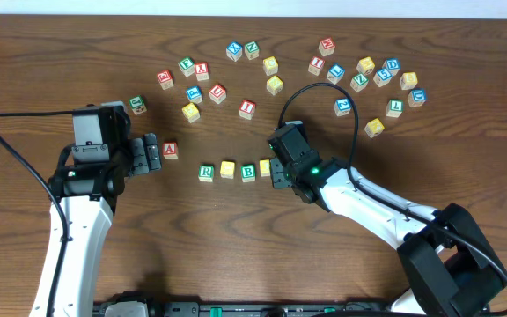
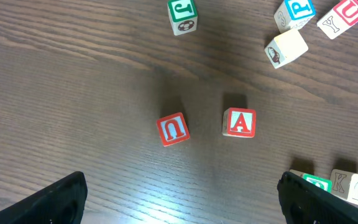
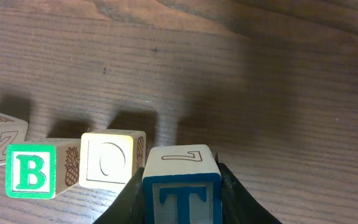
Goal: Spell out ROBOT
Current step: 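Carry the T block to the right end of the center row, then lower the T block beside the last O and open the gripper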
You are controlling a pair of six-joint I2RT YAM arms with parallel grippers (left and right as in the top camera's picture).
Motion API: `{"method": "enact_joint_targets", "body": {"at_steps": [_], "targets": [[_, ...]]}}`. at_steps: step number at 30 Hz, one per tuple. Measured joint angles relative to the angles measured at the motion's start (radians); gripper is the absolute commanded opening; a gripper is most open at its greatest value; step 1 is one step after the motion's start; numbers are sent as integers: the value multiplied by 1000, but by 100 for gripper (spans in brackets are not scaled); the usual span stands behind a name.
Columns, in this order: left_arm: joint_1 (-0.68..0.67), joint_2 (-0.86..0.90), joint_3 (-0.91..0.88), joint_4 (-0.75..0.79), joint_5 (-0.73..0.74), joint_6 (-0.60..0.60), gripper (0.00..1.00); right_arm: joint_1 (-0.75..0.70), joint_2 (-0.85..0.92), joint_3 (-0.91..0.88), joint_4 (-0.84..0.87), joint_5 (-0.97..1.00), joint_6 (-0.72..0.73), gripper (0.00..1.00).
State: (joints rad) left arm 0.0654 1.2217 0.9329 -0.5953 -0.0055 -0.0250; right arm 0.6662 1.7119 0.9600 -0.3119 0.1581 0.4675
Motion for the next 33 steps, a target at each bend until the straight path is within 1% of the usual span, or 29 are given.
{"method": "enact_joint_targets", "body": {"at_steps": [6, 14, 23, 33], "targets": [[0, 0, 0, 0, 0, 0, 96, 0, 0, -5, 16, 17, 0, 16], [0, 0, 0, 0, 0, 0, 96, 0, 0, -64, 70, 23, 16, 16], [0, 0, 0, 0, 0, 0, 96, 0, 3, -67, 82, 23, 24, 16], [0, 0, 0, 0, 0, 0, 96, 0, 44, -66, 104, 26, 26, 17]]}}
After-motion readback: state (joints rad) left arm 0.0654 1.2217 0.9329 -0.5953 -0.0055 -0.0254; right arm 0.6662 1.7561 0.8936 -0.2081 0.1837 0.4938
